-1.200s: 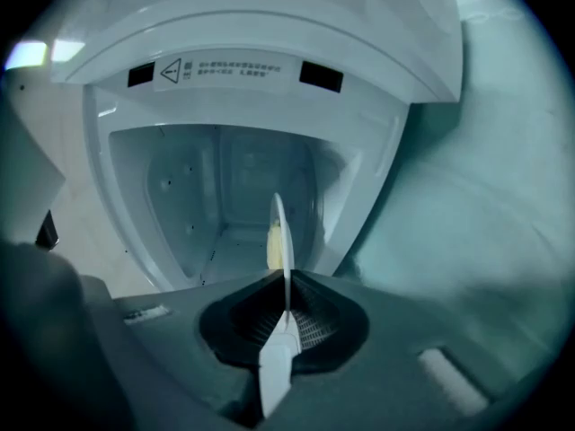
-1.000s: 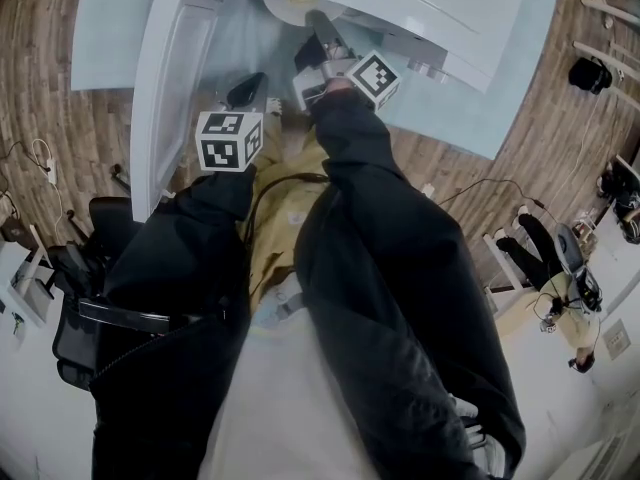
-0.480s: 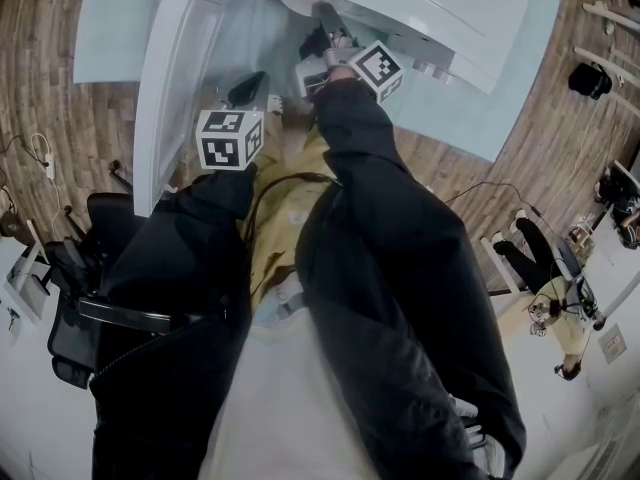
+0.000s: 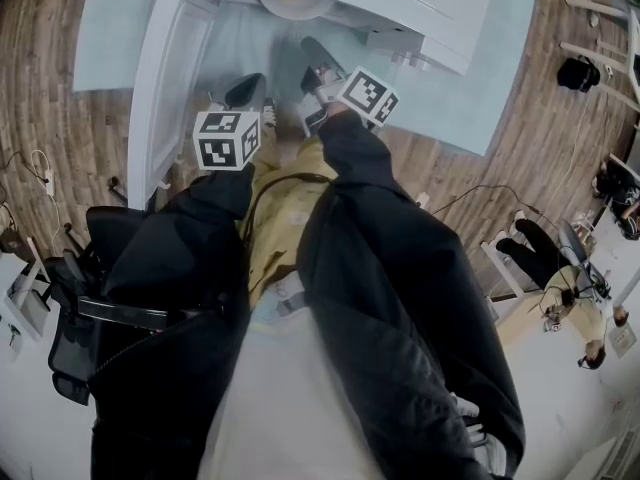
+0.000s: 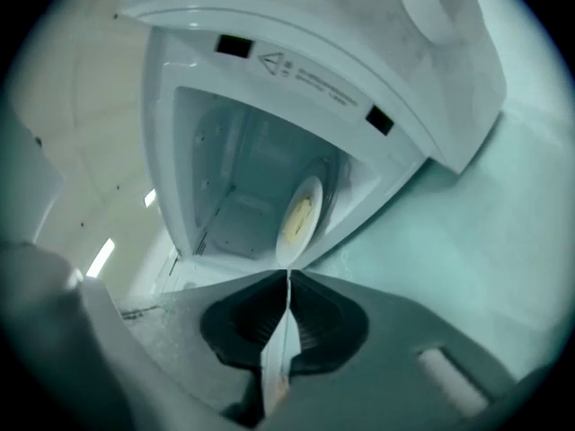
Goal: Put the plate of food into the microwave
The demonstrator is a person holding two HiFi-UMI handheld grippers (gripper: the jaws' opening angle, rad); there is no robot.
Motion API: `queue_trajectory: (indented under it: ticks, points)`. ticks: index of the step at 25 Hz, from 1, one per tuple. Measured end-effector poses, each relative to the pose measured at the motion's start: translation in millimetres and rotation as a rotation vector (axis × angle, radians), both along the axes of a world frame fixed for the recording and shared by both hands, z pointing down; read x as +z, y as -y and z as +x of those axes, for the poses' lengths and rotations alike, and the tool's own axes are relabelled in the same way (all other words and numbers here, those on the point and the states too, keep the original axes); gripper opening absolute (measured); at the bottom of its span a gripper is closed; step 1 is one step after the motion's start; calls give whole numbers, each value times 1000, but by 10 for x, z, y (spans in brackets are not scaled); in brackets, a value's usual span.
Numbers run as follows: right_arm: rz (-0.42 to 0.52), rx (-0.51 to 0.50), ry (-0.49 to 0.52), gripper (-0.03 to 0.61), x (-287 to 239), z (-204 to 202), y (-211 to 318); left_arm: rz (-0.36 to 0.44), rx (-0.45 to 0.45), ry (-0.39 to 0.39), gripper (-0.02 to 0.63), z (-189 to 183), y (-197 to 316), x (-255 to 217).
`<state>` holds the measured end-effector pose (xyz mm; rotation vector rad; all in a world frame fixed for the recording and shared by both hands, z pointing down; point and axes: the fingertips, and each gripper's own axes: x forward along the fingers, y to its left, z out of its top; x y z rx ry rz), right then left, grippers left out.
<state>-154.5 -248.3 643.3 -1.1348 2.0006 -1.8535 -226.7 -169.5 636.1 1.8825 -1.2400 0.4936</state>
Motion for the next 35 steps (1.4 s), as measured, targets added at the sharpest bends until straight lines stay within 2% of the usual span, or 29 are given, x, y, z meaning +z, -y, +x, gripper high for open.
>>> queue_trajectory:
  ticks: [1,4,7,16,26,31,35]
  points:
    - [16,-49,-45,-5,-59,38,-129,10,4,-3,-5,49,-5,-55]
    - [117,-156,-165,-6,-305,222,-361,65,20,-4,-5,216,69,-251]
    - [238,-204,-266,-6,-591,418,-399,131,45,9,-5,398,181,-462]
    - [607,-362,-533,-8,-1453,586,-527,302,130,49,-3,856,229,-1196]
    - [852,-352,-676,-8,-2035,556,-468,476,124,80,-3,830,471,-1764]
    - [940,-313,-710,-8,-2314,574,-405,534,133,82,-3,847,515,-1980]
    - [973,-283,-727,-8,-2439,630,-383,570,128,82,-3,850,531,-2134]
